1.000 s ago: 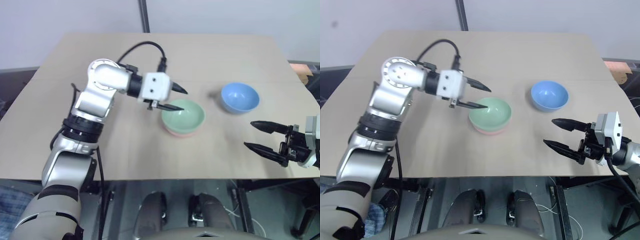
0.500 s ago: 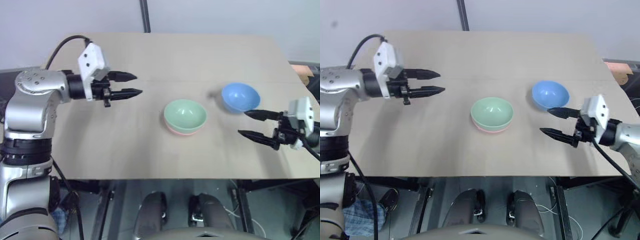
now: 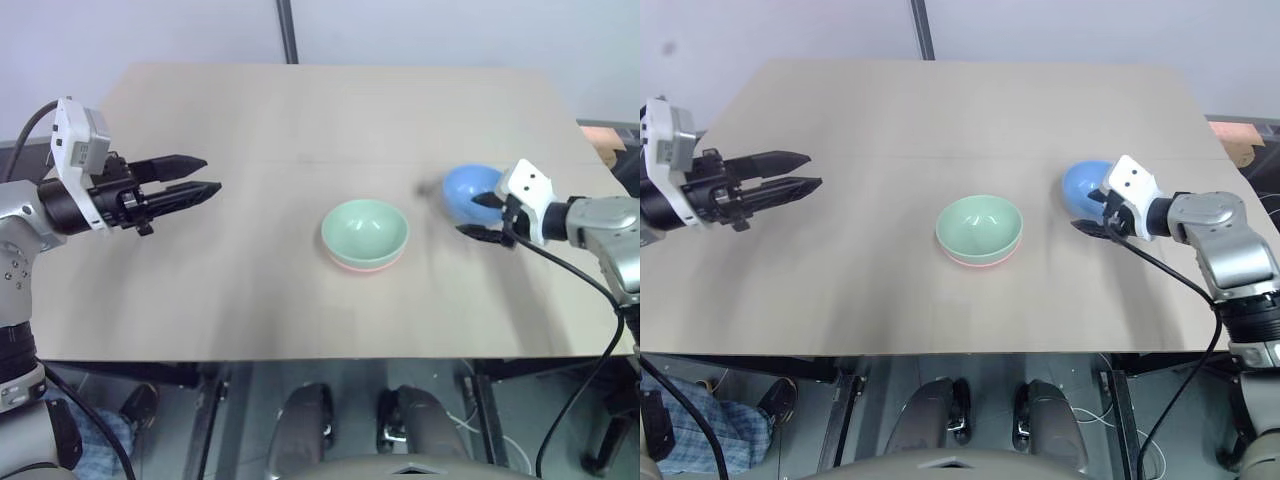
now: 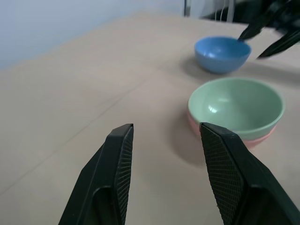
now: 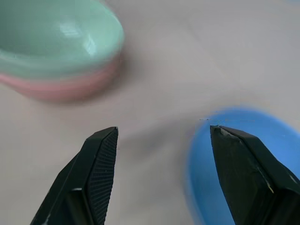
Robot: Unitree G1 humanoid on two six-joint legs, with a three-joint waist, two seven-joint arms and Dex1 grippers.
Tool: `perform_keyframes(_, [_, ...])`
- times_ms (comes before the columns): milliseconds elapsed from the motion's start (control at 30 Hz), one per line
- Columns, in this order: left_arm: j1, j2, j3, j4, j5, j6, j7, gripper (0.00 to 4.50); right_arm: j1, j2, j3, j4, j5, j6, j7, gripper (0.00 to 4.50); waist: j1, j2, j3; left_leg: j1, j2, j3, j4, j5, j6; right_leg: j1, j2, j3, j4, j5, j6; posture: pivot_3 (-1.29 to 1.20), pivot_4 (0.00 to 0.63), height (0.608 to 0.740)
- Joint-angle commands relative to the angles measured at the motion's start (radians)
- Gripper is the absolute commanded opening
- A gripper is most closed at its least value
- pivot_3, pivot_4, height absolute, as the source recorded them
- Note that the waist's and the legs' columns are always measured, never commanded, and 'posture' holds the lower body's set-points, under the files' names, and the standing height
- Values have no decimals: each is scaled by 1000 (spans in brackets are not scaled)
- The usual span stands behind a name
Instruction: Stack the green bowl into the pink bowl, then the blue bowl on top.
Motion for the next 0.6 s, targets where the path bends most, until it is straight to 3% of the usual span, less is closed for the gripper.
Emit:
perform_keyframes(33, [44,43,45,-37,-31,-3,-34,2358,-82,30,61,89,-93,68,-42,3436,-2,1,0,0,0,0,-1,0,0,0,0,0,0,0,0,0,150,740])
perform_keyframes(167, [68,57,38,-46,-42,-14,-39,2358,-137,74,113,159,-159,98,-51,3436,-14,1,1,-1,0,0,-1,0,0,-2,0,0,0,0,0,0,150,740])
perform_keyframes(267, [75,68,25,-52,-47,-11,-55,2437,-148,88,121,153,-172,102,-35,2290,-18,1,1,-2,0,0,-1,0,0,-2,0,0,0,0,0,0,150,740])
perform_keyframes(300, [79,70,22,-58,-51,-7,-61,2437,-149,90,121,150,-176,104,-31,1592,-18,1,1,-3,0,0,-1,0,0,-3,0,0,0,0,0,0,150,740])
perform_keyframes(400, [101,80,13,-78,-56,-2,-83,2437,-145,92,119,134,-184,104,-20,162,-20,1,1,-3,0,0,-1,0,-1,-3,0,0,0,0,0,0,150,740])
perform_keyframes(600, [112,75,4,-88,-54,-13,-73,2437,-144,95,107,114,-201,93,-28,66,-20,1,1,-3,0,0,-1,0,-1,-3,0,0,0,0,0,0,150,740])
